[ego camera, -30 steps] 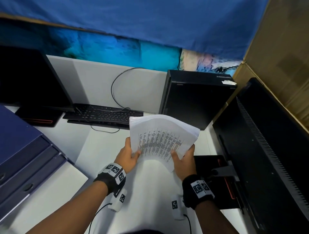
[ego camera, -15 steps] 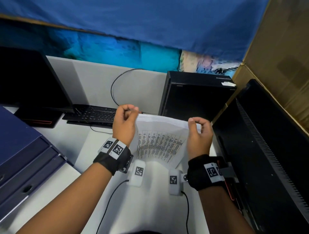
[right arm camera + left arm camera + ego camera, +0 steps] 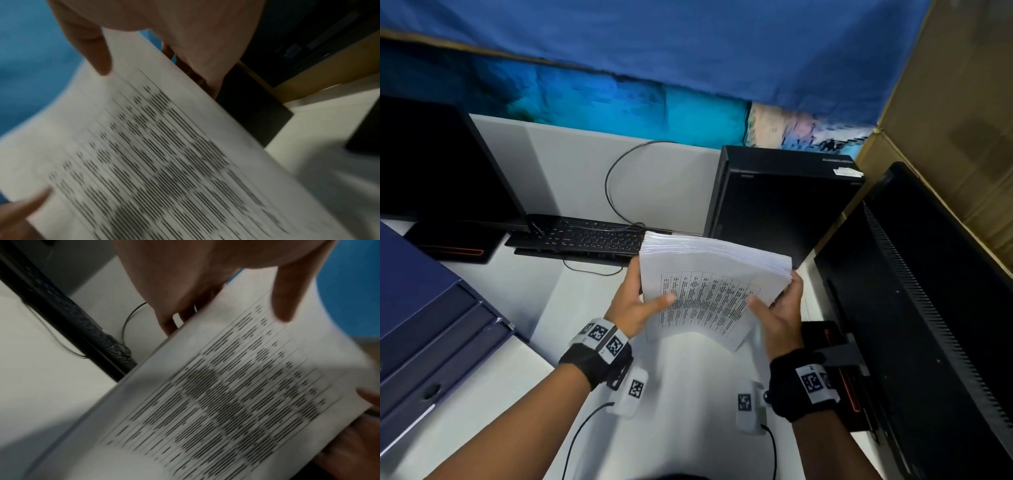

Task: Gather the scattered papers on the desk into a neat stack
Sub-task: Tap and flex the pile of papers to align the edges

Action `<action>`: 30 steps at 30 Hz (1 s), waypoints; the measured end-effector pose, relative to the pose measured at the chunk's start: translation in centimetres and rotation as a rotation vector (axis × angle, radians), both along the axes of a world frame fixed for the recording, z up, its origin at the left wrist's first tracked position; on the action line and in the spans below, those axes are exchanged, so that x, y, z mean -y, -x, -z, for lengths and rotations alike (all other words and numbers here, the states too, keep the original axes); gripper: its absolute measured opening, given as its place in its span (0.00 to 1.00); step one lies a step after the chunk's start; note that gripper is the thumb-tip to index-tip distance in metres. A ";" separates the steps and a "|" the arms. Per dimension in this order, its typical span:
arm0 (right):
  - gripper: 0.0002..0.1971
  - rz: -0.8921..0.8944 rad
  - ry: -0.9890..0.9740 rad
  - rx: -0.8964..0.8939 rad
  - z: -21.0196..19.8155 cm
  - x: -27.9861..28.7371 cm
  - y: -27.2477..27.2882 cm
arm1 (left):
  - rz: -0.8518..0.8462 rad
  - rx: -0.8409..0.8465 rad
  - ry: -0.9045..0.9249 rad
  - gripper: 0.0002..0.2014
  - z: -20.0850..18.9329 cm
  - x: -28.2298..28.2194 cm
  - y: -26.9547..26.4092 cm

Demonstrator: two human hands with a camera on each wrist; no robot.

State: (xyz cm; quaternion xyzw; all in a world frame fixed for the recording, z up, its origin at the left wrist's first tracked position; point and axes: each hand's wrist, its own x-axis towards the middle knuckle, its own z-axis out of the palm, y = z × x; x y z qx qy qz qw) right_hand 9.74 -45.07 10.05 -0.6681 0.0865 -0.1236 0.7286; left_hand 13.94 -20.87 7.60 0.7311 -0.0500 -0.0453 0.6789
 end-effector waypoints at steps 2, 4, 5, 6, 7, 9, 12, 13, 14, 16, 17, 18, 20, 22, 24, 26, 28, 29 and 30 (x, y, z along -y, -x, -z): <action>0.34 0.001 0.068 -0.104 1.4 -0.1 0.4 | -0.025 -0.042 -0.143 0.38 1.2 -0.2 0.5; 0.29 0.046 0.195 -0.199 2.0 -0.5 0.4 | -0.052 -0.076 -0.224 0.34 1.7 -0.1 0.7; 0.27 0.060 0.254 -0.234 2.2 -0.6 0.4 | -0.065 -0.082 -0.247 0.30 1.6 0.2 0.7; 0.27 0.058 0.279 -0.250 2.3 -0.6 0.4 | -0.090 -0.085 -0.267 0.25 1.4 0.5 0.7; 0.29 0.050 0.268 -0.250 1.9 -0.7 0.5 | -0.109 -0.085 -0.285 0.19 1.2 0.8 0.6; 0.32 0.103 0.244 -0.117 -0.3 -0.8 0.8 | -0.142 -0.071 -0.298 0.18 0.6 1.2 0.5; 0.37 0.189 0.603 0.321 -6.1 -1.2 0.7 | -0.162 0.028 -0.318 0.19 -0.6 1.2 0.0; 0.41 0.173 0.790 0.374 -8.2 -1.5 0.6 | -0.150 0.085 -0.354 0.17 -1.0 1.1 -0.3; 0.43 0.145 0.976 0.355 -10.0 -2.0 0.3 | -0.133 0.141 -0.405 0.15 -1.3 1.0 -0.5; 0.44 0.006 1.264 0.209 -12.3 -2.9 -0.6 | -0.111 0.268 -0.500 0.16 -2.2 1.2 -0.9; 0.43 -0.102 1.321 0.140 -12.7 -3.2 -1.2 | -0.091 0.320 -0.531 0.18 -2.7 1.3 -1.0; 0.41 -0.211 1.338 0.099 -12.7 -3.4 -1.7 | -0.066 0.355 -0.552 0.19 -3.1 1.4 -1.1; 0.31 -0.358 1.335 0.068 -11.6 -3.2 -2.4 | -0.011 0.405 -0.581 0.21 -3.7 1.5 -1.2; 0.19 -0.369 1.283 0.086 -10.4 -2.6 -2.5 | 0.022 0.392 -0.593 0.20 -4.1 1.4 -1.1; 0.14 -0.324 1.179 0.123 -9.4 -2.0 -2.2 | 0.023 0.359 -0.578 0.13 -4.2 1.1 -1.2; 0.13 -0.294 0.967 0.124 -8.9 -0.9 -1.9 | 0.001 0.364 -0.542 0.13 -3.9 0.3 -1.1; 0.16 -0.272 0.743 0.096 -8.6 0.6 -1.3 | -0.147 0.393 -0.643 0.24 -2.7 -1.4 -1.1; 0.17 -0.256 0.647 0.077 -8.5 1.5 -1.1 | -0.261 0.381 -0.747 0.31 -1.5 -2.5 -1.2; 0.16 -0.232 0.551 0.039 -8.2 2.4 -1.0 | -0.361 0.325 -0.806 0.40 -0.1 -3.6 -1.4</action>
